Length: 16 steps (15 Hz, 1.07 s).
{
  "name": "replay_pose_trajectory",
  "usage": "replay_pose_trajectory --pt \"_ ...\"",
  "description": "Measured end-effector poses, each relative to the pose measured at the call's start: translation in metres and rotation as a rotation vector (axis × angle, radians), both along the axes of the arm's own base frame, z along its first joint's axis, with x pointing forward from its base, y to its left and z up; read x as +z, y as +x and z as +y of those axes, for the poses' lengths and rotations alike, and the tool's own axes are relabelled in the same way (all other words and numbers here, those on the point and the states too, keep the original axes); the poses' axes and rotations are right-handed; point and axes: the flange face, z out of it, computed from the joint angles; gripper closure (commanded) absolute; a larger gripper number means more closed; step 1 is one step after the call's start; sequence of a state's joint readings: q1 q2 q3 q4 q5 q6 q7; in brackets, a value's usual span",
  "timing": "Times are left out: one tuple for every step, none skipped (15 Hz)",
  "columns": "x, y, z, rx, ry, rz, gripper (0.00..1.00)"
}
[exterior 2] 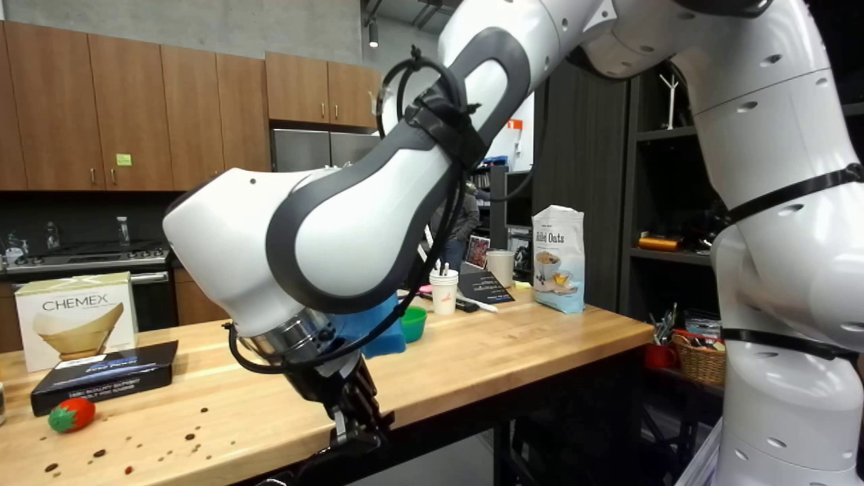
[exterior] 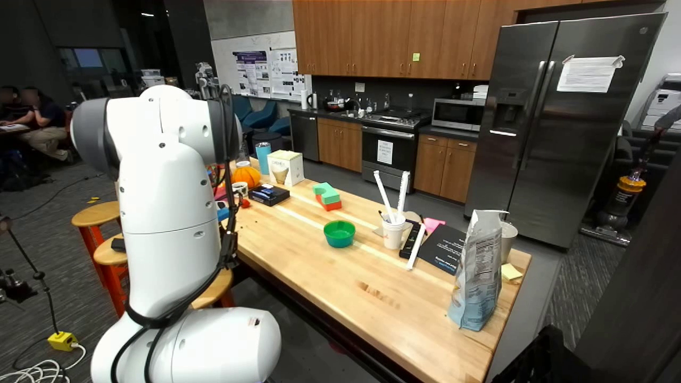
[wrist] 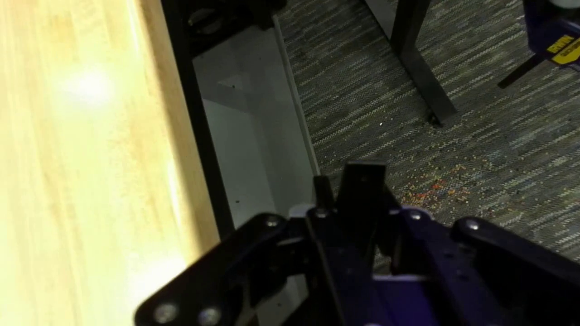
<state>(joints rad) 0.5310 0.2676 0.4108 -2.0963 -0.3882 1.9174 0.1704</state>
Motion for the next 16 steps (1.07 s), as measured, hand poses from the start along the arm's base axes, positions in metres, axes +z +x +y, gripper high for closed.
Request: replay_pose_trajectory --pt "0.0 0.001 0.001 0.002 0.006 -0.017 0.94" --pt "0.001 0.003 0.002 0.005 0.015 -0.032 0.94" --pt "0.001 0.004 0.004 0.007 0.026 -0.045 0.94" --pt "0.001 0.004 0.005 0.005 0.036 -0.058 0.94" --pt "0.001 0.005 0.006 0.002 0.046 -0.069 0.94" --pt "0.001 0.005 0.007 -0.004 0.057 -0.08 0.94" --pt "0.001 0.005 0.008 -0.014 0.065 -0.088 0.94" --pt "0.0 0.004 0.009 -0.026 0.071 -0.096 0.94" --pt "-0.001 0.003 0.01 -0.04 0.077 -0.105 0.94" --pt "-0.002 0.002 0.011 -0.057 0.082 -0.115 0.94" --pt "-0.002 0.0 0.012 -0.076 0.085 -0.124 0.94" --pt "-0.003 -0.002 0.013 -0.091 0.088 -0.132 0.94" --pt "-0.004 -0.004 0.014 -0.102 0.09 -0.139 0.94" --pt "-0.005 -0.005 0.015 -0.11 0.092 -0.143 0.94" --pt "-0.005 -0.007 0.016 -0.112 0.093 -0.141 0.94" --pt "-0.005 -0.008 0.017 -0.109 0.094 -0.135 0.94"
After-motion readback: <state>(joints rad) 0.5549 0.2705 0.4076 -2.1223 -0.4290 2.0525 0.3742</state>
